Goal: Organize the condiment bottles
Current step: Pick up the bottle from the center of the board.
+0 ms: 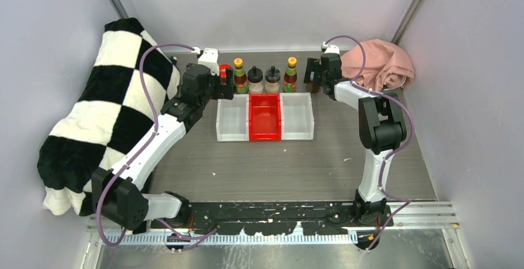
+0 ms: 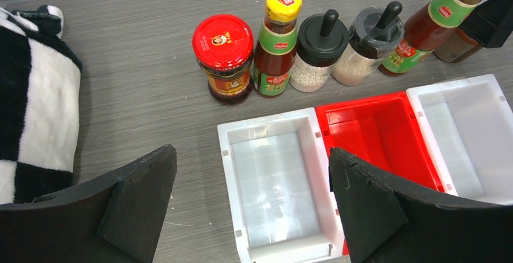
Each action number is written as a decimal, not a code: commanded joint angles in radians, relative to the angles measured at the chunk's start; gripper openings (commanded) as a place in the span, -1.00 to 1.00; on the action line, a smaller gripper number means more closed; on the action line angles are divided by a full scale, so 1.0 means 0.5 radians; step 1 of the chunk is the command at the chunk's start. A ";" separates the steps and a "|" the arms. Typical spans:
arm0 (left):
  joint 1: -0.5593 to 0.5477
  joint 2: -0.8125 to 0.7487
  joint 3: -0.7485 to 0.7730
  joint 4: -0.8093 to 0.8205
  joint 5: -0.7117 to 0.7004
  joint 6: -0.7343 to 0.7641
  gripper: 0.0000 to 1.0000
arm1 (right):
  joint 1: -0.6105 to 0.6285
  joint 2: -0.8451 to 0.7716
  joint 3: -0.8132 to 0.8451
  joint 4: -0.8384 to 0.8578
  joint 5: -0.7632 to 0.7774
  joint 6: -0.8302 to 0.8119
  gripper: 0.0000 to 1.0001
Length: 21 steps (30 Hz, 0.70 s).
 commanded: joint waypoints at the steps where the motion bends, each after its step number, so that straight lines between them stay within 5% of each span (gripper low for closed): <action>1: 0.004 -0.024 0.021 0.104 0.024 -0.025 0.94 | -0.012 -0.011 0.076 -0.009 0.011 0.030 0.75; 21: 0.004 -0.034 0.018 0.099 0.026 -0.028 0.93 | -0.010 -0.024 0.065 -0.015 0.007 0.063 0.40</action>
